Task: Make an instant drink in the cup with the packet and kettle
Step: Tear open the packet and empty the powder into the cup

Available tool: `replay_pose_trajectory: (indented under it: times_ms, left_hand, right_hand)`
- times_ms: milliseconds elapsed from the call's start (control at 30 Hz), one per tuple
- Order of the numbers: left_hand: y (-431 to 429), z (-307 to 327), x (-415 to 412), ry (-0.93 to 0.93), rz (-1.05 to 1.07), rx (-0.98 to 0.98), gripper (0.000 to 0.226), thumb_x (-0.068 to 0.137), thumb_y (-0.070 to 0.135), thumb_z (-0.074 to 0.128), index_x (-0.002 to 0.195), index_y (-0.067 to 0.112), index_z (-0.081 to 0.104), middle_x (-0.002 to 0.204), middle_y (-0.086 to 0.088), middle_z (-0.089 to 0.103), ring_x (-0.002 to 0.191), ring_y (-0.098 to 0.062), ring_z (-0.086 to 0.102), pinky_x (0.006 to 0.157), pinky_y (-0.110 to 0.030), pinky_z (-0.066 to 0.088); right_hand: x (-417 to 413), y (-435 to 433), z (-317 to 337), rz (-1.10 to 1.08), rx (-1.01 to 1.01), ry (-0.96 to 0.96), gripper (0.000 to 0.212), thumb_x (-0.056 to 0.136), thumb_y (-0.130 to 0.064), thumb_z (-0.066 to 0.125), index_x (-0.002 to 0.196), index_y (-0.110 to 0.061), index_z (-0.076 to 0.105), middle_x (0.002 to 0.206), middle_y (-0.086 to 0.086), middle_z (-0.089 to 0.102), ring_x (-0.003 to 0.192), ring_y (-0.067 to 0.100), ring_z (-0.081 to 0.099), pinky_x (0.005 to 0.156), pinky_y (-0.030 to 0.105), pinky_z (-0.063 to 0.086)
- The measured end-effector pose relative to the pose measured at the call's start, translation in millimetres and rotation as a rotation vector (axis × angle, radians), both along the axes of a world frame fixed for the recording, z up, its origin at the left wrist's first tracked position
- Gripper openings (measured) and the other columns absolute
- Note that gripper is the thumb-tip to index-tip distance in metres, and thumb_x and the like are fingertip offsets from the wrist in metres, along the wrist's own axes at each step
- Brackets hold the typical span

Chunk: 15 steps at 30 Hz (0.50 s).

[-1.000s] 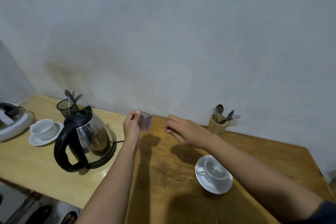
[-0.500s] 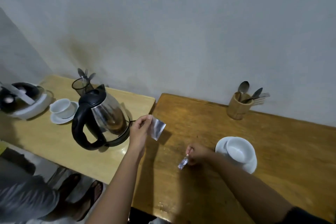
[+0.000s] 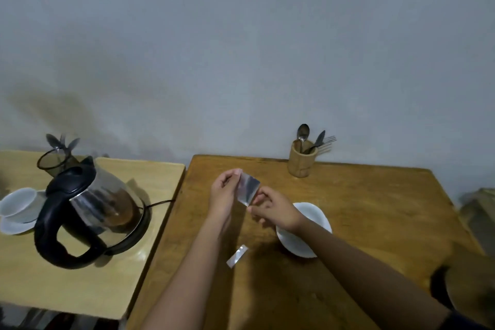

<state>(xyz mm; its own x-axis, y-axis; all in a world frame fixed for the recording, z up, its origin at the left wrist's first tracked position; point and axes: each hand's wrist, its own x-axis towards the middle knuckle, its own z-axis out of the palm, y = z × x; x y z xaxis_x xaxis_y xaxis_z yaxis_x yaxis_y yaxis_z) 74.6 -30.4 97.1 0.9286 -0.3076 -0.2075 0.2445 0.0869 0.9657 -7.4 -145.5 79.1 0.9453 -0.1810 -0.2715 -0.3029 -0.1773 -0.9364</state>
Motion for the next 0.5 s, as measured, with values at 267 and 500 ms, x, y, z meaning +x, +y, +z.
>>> replay_pose_trajectory:
  times_ms: [267,500]
  left_hand:
    - [-79.7,12.9,-35.7,-0.014,-0.155,-0.004,0.010,0.090,0.018,0.055,0.091,0.016,0.065,0.086,0.001,0.065,0.083,-0.013,0.058,0.075,-0.025,0.047]
    - [-100.8,0.3,-63.1,-0.185,-0.378,0.221,0.015,0.085,0.006,0.061,0.100,0.007,0.061,0.085,0.002,0.061,0.080,-0.011,0.056,0.060,-0.003,0.048]
  right_hand:
    - [-45.9,-60.9,16.5,-0.305,-0.076,-0.157,0.007,0.086,-0.008,0.063,0.089,-0.002,0.062,0.076,0.007,0.058,0.068,0.011,0.055,0.057,0.014,0.049]
    - [-77.3,-94.6,10.4,-0.716,0.540,-0.117,0.016,0.093,-0.007,0.052,0.109,-0.004,0.050,0.096,0.013,0.064,0.081,0.019,0.066,0.060,0.020,0.058]
